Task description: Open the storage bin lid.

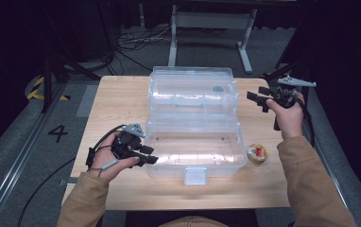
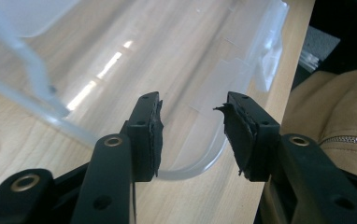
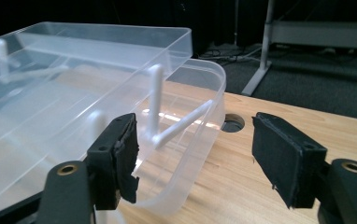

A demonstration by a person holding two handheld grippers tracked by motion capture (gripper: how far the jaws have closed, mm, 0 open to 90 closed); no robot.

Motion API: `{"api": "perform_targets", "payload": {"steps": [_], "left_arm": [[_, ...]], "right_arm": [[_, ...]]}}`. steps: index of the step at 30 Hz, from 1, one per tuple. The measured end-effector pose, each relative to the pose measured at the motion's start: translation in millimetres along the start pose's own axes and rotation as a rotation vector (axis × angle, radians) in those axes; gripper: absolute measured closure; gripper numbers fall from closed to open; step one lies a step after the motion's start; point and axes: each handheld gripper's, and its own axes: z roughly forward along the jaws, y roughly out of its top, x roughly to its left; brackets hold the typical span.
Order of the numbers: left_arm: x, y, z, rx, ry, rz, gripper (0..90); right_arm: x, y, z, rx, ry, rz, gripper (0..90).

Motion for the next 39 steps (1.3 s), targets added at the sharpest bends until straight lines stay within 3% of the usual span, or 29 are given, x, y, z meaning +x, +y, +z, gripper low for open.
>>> {"api": "perform_targets", "payload": {"steps": [4, 6, 11, 16, 20, 24, 28, 31, 39], "left_arm": [[7.5, -3.2, -7.6, -0.062, 0.016, -0.039, 56.0], [11.5, -5.1, -7.6, -0.105, 0.029, -0.058, 55.4], [19.6, -9.7, -10.6, -0.157, 0.052, -0.097, 54.9], [27.7, -15.5, -15.6, -0.186, 0.099, -0.135, 53.7], [34.9, -19.3, -18.1, -0.191, 0.136, -0.164, 52.5], [41.7, -19.4, -19.6, -0.174, 0.206, -0.199, 52.0], [46.9, -18.4, -20.1, -0.168, 0.224, -0.206, 51.5], [51.9, -16.3, -19.5, -0.169, 0.222, -0.217, 51.1], [57.7, -10.4, -8.8, -0.145, 0.211, -0.226, 50.6]], "right_arm": [[7.8, -17.4, -15.5, -0.033, -0.001, -0.023, 31.2], [9.4, -28.7, -20.3, -0.046, 0.023, -0.009, 31.2], [13.1, -51.1, -34.6, -0.095, 0.033, 0.006, 30.8], [8.7, -60.2, -44.3, -0.070, 0.024, -0.011, 30.7], [7.9, -64.1, -47.1, -0.029, 0.012, -0.046, 30.7], [9.2, -66.6, -48.7, -0.001, 0.013, -0.056, 30.7], [7.8, -68.9, -54.1, 0.046, 0.014, -0.067, 31.1], [4.5, -73.7, -61.8, 0.084, 0.005, -0.033, 31.5], [4.1, -76.8, -71.2, 0.128, -0.025, -0.034, 31.5]]}}
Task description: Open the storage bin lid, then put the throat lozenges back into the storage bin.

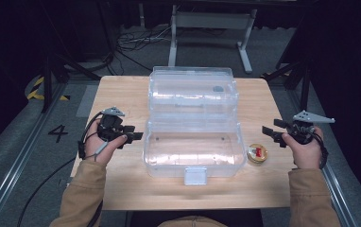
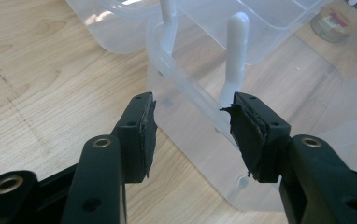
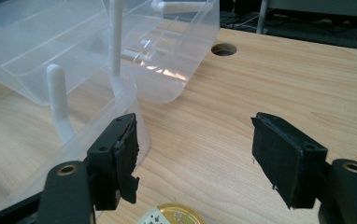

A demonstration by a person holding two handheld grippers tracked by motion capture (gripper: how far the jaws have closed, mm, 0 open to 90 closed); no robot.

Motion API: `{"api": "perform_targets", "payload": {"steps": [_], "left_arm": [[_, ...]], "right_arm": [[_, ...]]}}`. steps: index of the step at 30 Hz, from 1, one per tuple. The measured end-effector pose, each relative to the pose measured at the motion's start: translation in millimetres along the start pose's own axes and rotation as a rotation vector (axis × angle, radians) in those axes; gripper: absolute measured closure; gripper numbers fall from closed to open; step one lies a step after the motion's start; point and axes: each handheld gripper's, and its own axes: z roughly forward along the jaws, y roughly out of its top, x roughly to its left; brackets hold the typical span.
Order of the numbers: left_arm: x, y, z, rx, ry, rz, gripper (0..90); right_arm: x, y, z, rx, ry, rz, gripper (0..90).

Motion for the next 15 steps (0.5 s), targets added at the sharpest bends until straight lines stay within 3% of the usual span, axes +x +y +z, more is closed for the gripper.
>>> {"api": "perform_targets", "payload": {"steps": [7, 15], "left_arm": [[3.0, -3.0, 0.1, 0.019, 0.008, -0.008, 50.4], [9.8, -11.4, -2.9, 0.030, 0.021, -0.034, 49.9]], "right_arm": [[0.4, 0.3, 2.4, 0.087, 0.005, -0.034, 30.7], [2.0, 0.0, 11.3, 0.237, 0.031, -0.066, 27.1]]}}
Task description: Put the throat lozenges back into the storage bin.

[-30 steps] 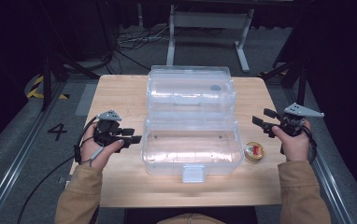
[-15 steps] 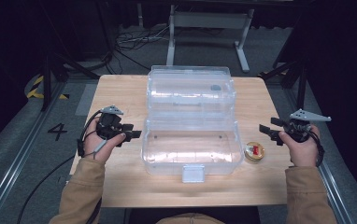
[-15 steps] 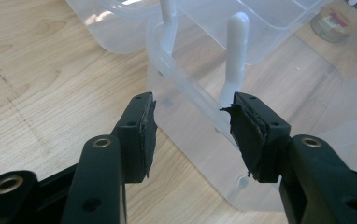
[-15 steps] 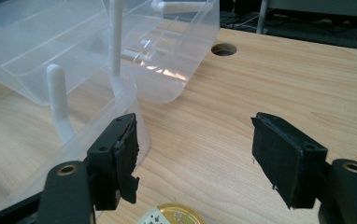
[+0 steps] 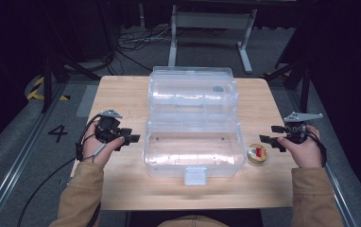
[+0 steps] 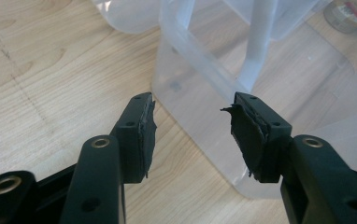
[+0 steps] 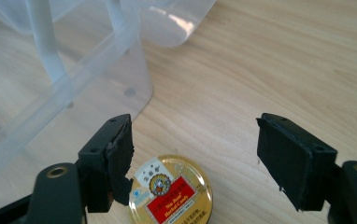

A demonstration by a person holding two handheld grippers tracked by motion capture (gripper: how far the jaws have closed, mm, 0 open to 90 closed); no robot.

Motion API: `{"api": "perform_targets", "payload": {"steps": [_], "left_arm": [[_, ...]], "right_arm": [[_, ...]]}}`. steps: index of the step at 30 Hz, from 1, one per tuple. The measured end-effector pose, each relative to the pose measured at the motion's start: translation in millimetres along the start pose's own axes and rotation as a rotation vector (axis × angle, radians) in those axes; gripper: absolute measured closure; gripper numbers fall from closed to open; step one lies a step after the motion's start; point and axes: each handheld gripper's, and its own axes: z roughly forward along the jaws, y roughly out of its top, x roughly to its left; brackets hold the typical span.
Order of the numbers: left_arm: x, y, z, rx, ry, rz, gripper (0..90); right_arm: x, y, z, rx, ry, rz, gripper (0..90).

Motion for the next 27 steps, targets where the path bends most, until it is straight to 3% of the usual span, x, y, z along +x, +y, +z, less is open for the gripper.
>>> {"api": "perform_targets", "payload": {"steps": [11, 27], "left_arm": [[4.6, -2.5, 0.9, 0.009, -0.005, -0.019, 49.5], [7.6, -5.4, 6.0, 0.035, 0.000, -0.023, 48.9]], "right_arm": [[2.8, -4.3, 15.2, 0.115, -0.005, -0.024, 27.0], [6.7, -13.4, 37.8, 0.290, 0.034, -0.053, 24.3]]}}
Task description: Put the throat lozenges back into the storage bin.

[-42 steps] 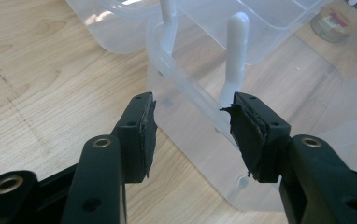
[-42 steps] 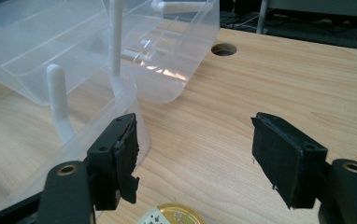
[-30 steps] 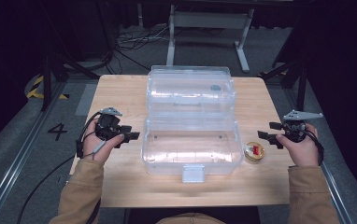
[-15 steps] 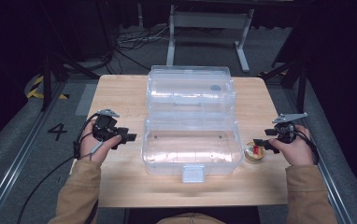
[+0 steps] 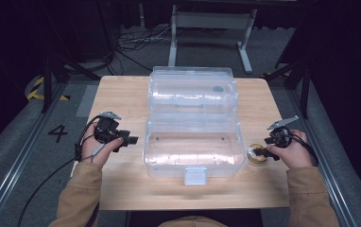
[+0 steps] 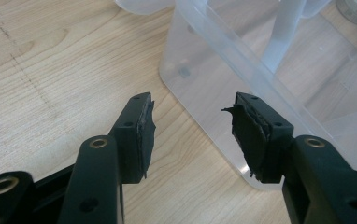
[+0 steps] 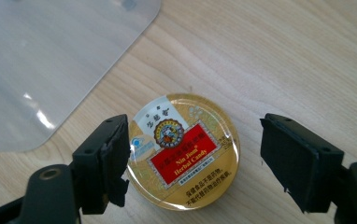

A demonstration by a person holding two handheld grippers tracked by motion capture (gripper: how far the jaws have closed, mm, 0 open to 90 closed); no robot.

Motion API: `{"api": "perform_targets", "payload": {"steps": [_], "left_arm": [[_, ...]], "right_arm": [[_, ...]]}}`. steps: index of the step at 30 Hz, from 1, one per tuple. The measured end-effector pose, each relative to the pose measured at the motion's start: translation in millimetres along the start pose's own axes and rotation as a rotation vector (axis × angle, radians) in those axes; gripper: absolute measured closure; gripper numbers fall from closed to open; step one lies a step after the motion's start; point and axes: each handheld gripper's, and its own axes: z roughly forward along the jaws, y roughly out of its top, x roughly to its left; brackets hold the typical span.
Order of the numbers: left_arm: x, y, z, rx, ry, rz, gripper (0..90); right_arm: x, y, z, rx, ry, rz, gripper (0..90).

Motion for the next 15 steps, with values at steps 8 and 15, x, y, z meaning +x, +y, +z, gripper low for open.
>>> {"api": "perform_targets", "payload": {"steps": [8, 15], "left_arm": [[8.8, -5.6, 6.3, 0.027, 0.023, -0.018, 48.2], [17.0, -11.8, 15.6, 0.056, 0.025, -0.040, 48.0]], "right_arm": [[1.3, -0.6, 9.2, 0.063, 0.000, -0.040, 20.6], [3.6, -0.8, 16.5, 0.111, 0.025, -0.078, 18.7]]}}
